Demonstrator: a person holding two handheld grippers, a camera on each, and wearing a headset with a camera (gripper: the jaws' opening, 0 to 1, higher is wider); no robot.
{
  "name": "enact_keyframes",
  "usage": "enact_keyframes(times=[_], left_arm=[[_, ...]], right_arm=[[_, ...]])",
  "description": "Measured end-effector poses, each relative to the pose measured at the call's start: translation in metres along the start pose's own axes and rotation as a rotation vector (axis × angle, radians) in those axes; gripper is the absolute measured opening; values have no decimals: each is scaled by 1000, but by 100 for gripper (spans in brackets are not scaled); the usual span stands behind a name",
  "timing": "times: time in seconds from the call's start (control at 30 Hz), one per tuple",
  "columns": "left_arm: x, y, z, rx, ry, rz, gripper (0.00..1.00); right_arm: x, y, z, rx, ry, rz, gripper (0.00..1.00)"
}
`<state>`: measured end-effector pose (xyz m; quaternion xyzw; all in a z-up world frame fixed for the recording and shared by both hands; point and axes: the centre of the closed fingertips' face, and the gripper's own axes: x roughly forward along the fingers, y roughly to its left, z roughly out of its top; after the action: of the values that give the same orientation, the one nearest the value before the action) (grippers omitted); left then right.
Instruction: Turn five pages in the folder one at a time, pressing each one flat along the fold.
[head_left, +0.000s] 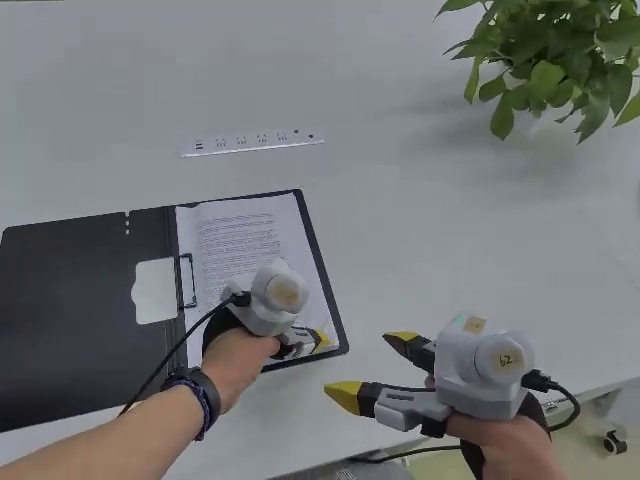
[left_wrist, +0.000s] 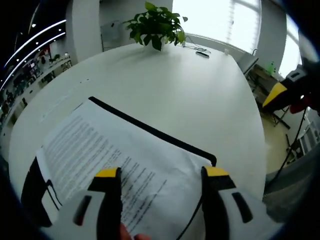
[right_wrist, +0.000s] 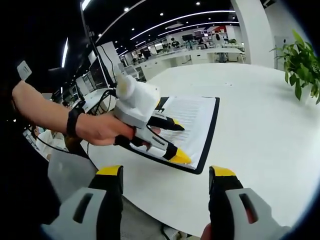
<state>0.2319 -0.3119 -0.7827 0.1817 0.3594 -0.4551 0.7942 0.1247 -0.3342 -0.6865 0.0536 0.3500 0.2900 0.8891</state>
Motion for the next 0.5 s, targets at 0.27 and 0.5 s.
enact_keyframes(times=[0.27, 0.5], left_arm=[[-1, 3, -1, 19, -5, 8, 62], [-4, 7, -2, -13, -30, 4, 57]], right_arm=[[10, -7, 1, 14, 10, 5, 66], [23, -16, 10, 13, 6, 13, 64]])
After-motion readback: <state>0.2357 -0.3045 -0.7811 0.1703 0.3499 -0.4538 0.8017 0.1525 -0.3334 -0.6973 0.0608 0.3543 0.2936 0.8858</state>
